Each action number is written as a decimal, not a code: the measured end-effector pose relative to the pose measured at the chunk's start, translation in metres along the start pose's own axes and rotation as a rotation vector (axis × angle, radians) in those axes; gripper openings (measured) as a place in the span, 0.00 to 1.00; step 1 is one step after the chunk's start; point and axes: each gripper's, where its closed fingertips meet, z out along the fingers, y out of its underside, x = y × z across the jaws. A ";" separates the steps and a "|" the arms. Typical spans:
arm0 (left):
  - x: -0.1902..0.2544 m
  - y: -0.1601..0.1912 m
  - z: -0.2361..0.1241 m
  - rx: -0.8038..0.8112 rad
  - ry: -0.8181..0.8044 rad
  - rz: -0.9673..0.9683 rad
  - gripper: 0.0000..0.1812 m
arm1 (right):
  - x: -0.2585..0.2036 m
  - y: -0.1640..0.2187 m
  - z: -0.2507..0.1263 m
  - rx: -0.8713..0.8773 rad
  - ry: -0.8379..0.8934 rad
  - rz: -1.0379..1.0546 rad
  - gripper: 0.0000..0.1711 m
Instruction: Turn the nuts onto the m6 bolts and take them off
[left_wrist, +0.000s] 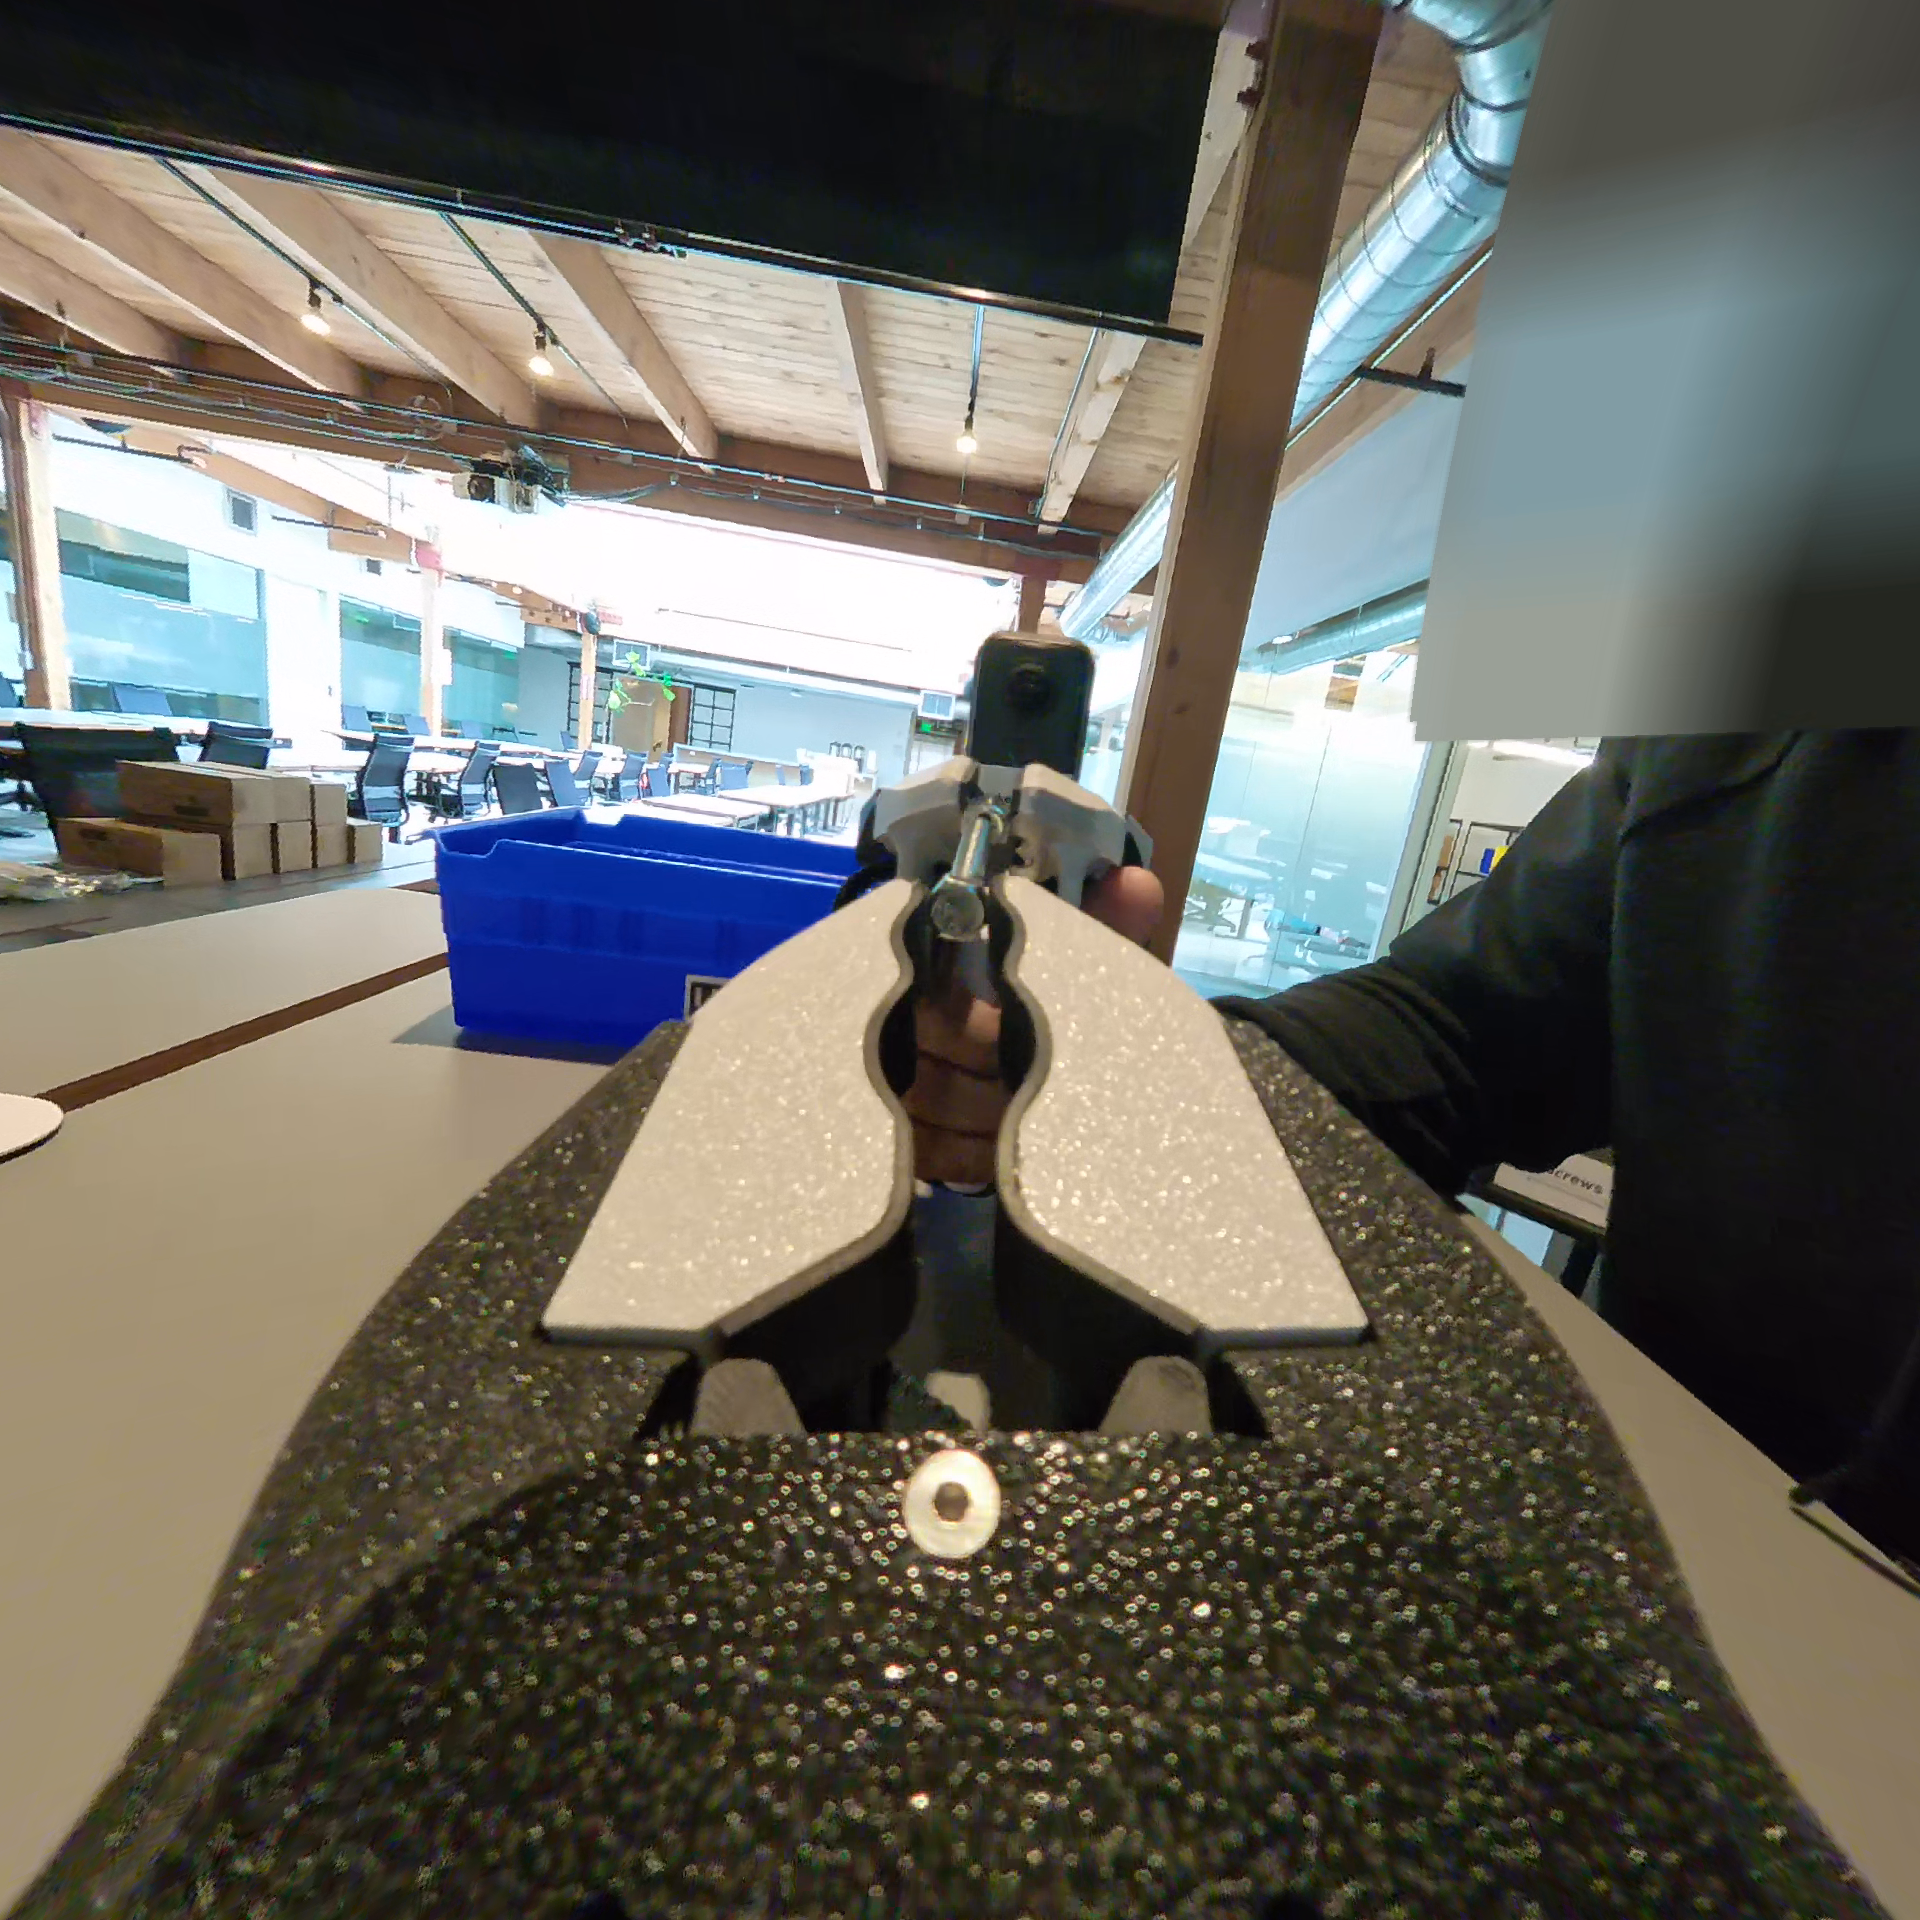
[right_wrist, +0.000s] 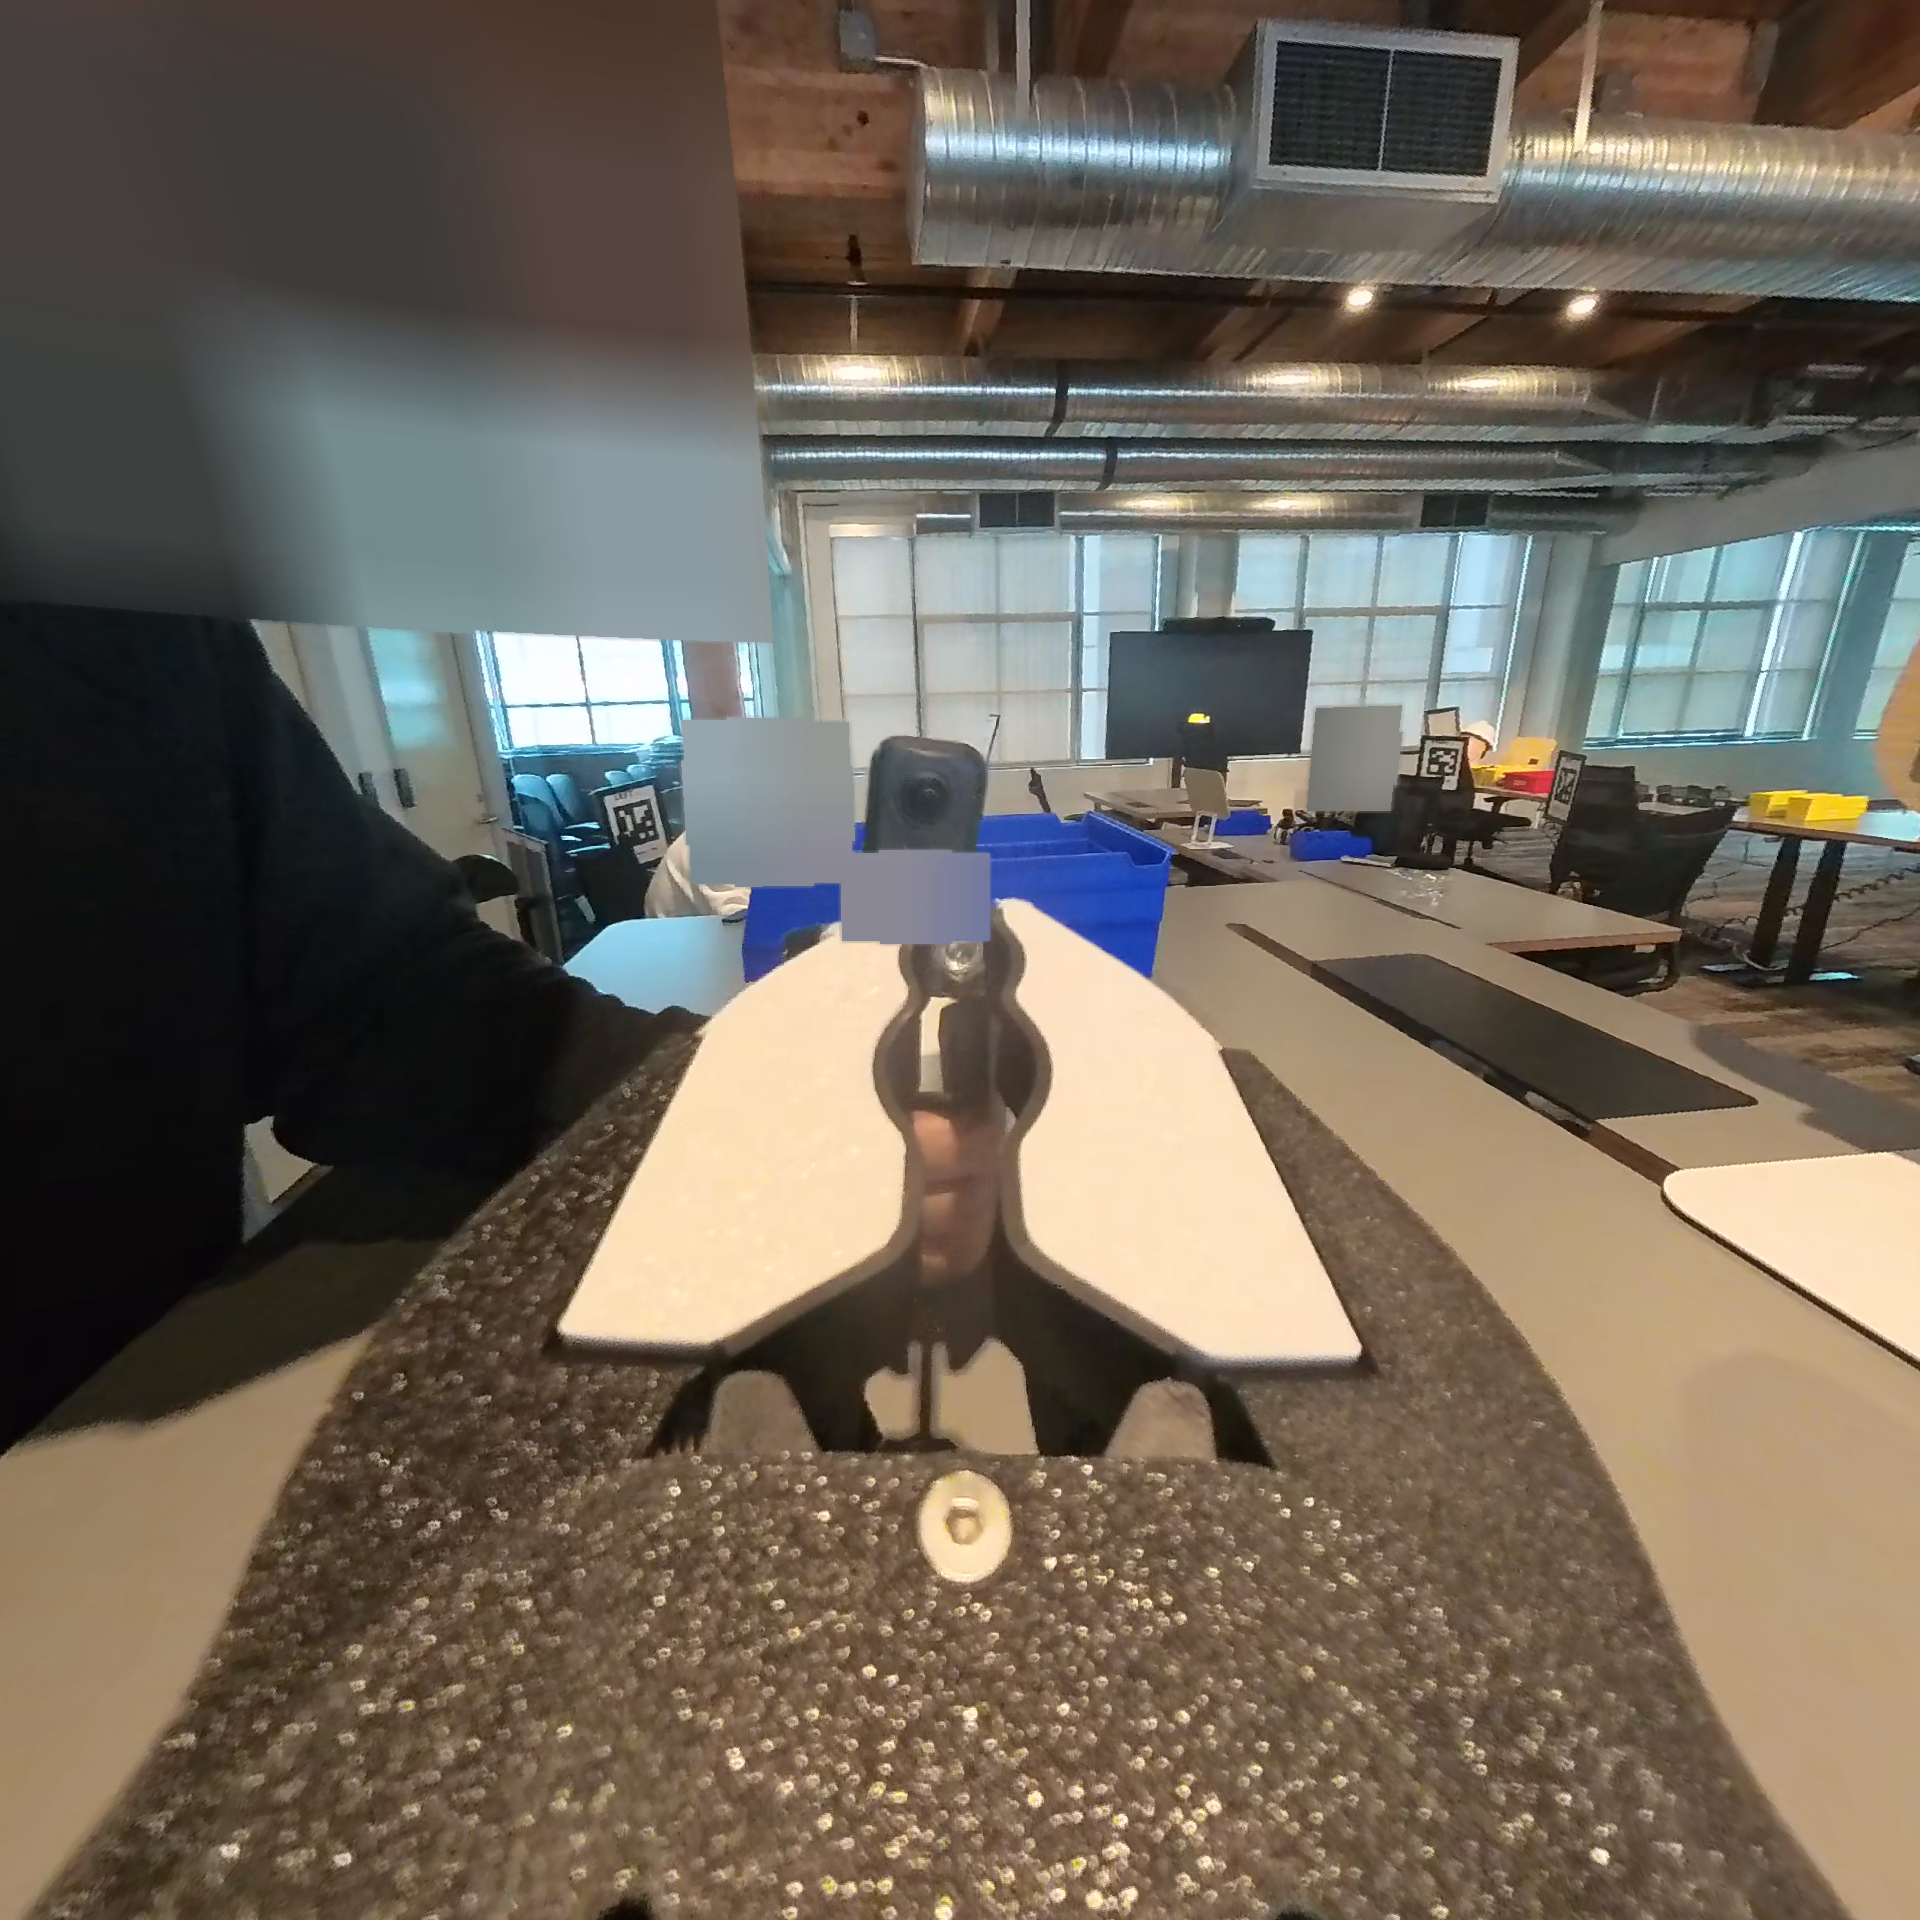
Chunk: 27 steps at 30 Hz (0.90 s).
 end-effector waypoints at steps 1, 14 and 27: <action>0.000 -0.001 0.000 0.006 0.001 -0.008 0.05 | 0.000 0.000 0.000 0.002 0.003 -0.001 0.05; -0.001 -0.009 0.007 0.152 -0.008 -0.176 0.05 | 0.005 -0.010 0.000 0.084 0.114 0.000 0.05; -0.008 -0.011 0.008 0.211 -0.116 -0.157 0.05 | 0.019 -0.009 -0.002 0.197 0.239 0.295 0.05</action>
